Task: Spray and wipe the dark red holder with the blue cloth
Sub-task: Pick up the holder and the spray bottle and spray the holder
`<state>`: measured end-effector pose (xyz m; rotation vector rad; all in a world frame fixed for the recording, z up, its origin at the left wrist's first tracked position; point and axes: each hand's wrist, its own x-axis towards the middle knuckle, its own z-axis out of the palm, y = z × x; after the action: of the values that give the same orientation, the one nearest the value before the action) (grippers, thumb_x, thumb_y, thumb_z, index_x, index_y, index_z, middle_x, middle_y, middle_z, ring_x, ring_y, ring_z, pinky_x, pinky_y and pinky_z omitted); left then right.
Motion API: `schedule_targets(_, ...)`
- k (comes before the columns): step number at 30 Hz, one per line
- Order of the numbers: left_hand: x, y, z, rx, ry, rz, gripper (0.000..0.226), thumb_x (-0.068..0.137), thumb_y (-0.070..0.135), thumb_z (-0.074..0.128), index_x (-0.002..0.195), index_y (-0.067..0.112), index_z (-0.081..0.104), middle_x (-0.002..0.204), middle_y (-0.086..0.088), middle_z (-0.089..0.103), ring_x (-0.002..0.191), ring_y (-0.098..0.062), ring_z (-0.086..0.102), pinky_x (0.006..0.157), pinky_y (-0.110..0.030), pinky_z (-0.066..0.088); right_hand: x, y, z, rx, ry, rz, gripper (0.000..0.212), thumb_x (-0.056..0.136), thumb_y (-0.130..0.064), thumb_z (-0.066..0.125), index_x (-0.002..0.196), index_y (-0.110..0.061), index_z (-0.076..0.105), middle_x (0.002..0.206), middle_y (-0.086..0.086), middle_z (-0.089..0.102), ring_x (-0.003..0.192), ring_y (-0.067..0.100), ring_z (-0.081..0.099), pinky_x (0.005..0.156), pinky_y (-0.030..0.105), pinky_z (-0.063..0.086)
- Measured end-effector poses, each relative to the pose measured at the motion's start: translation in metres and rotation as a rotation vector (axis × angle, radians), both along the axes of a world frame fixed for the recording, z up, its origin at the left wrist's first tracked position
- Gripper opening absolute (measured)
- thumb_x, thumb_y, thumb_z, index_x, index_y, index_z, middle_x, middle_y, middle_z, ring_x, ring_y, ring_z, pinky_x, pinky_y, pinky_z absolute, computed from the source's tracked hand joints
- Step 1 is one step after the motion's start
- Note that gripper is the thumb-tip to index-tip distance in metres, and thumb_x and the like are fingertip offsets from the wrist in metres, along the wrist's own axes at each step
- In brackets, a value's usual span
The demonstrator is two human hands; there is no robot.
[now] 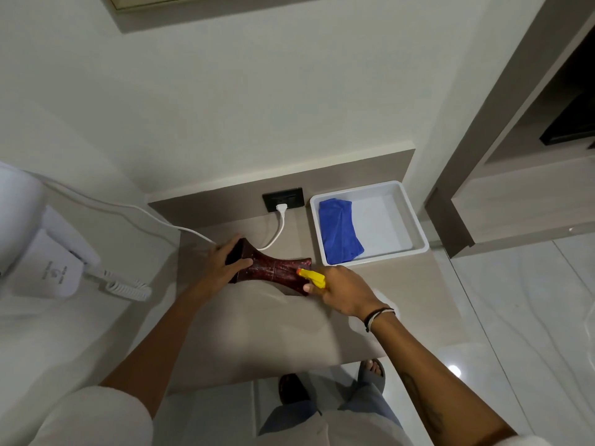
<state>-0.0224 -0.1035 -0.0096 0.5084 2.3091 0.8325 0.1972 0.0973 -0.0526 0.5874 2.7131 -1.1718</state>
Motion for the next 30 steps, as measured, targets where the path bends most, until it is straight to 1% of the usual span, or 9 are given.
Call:
schedule_targets(3,0.002,-0.001,0.002,-0.012,0.059,-0.024,0.076,0.096,0.022,0.076,0.162,0.022,0.039,0.159,-0.021,0.033,0.146,-0.039,0.040,0.111,-0.035,0.042,0.005,0.002,-0.001,0.031,-0.017,-0.028,0.048,0.102,-0.060,0.055,0.133,-0.024,0.064,0.114,0.007,0.077,0.103,0.027,0.072,0.086,0.042,0.059)
schedule_targets(7,0.004,-0.005,0.003,0.008,0.049,-0.043,0.101,0.076,0.014,0.093,0.161,0.014,0.039,0.159,-0.020,0.036,0.146,-0.036,0.041,0.121,-0.046,0.039,0.011,0.003,-0.003,0.010,-0.048,-0.034,0.049,0.101,-0.064,0.054,0.123,-0.021,0.065,0.109,0.008,0.077,0.097,0.027,0.071,0.085,0.043,0.060)
schedule_targets(10,0.002,-0.009,0.003,-0.029,0.090,-0.098,0.111,0.067,0.004,0.097,0.161,0.012,0.038,0.161,-0.017,0.037,0.148,-0.035,0.040,0.122,-0.049,0.039,0.014,0.002,-0.001,-0.013,-0.050,-0.004,0.051,0.101,-0.062,0.055,0.130,-0.020,0.064,0.111,0.008,0.077,0.099,0.026,0.072,0.083,0.038,0.056)
schedule_targets(18,-0.007,-0.016,0.005,-0.038,0.097,-0.179,0.112,0.066,0.010,0.099,0.162,0.017,0.039,0.159,-0.014,0.047,0.147,-0.033,0.044,0.120,-0.057,0.041,0.003,-0.011,0.010,-0.151,0.035,0.057,0.044,0.102,-0.053,0.061,0.122,-0.014,0.066,0.110,0.008,0.076,0.098,0.027,0.071,0.085,0.040,0.057)
schedule_targets(20,-0.008,-0.016,0.005,-0.027,0.128,-0.166,0.103,0.067,0.026,0.099,0.157,0.020,0.048,0.150,-0.010,0.057,0.139,-0.030,0.054,0.114,-0.052,0.049,-0.003,-0.016,0.010,-0.158,0.074,0.067,0.041,0.102,-0.053,0.062,0.114,-0.014,0.066,0.099,0.004,0.072,0.089,0.023,0.068,0.073,0.029,0.050)
schedule_targets(22,-0.009,-0.015,0.006,0.007,0.120,-0.103,0.083,0.064,0.046,0.097,0.138,0.031,0.064,0.125,0.014,0.074,0.119,-0.014,0.070,0.097,-0.030,0.060,-0.008,-0.022,0.012,-0.150,0.115,0.074,0.038,0.101,-0.053,0.063,0.109,-0.016,0.066,0.092,-0.003,0.067,0.083,0.018,0.064,0.067,0.021,0.041)
schedule_targets(24,-0.007,-0.011,0.011,0.041,0.106,-0.015,0.069,0.058,0.064,0.093,0.119,0.043,0.067,0.097,0.032,0.076,0.095,0.007,0.073,0.072,-0.007,0.056,-0.013,-0.027,0.013,-0.130,0.157,0.080,0.037,0.100,-0.053,0.064,0.113,-0.018,0.067,0.098,-0.001,0.070,0.085,0.017,0.064,0.068,0.019,0.039)
schedule_targets(27,-0.004,-0.004,0.014,0.028,0.106,0.070,0.068,0.056,0.078,0.085,0.110,0.037,0.074,0.091,0.017,0.079,0.083,-0.002,0.076,0.057,-0.007,0.051,-0.021,-0.037,0.015,-0.067,0.216,0.075,0.039,0.099,-0.053,0.064,0.119,-0.020,0.068,0.117,0.004,0.076,0.099,0.022,0.071,0.077,0.024,0.045)
schedule_targets(30,-0.005,0.000,0.014,-0.007,0.098,0.086,0.072,0.058,0.076,0.084,0.115,0.032,0.075,0.096,0.010,0.080,0.086,-0.008,0.076,0.058,-0.011,0.051,-0.025,-0.041,0.010,0.002,0.198,0.032,0.043,0.099,-0.057,0.063,0.122,-0.020,0.067,0.119,0.005,0.076,0.103,0.024,0.072,0.079,0.027,0.047)
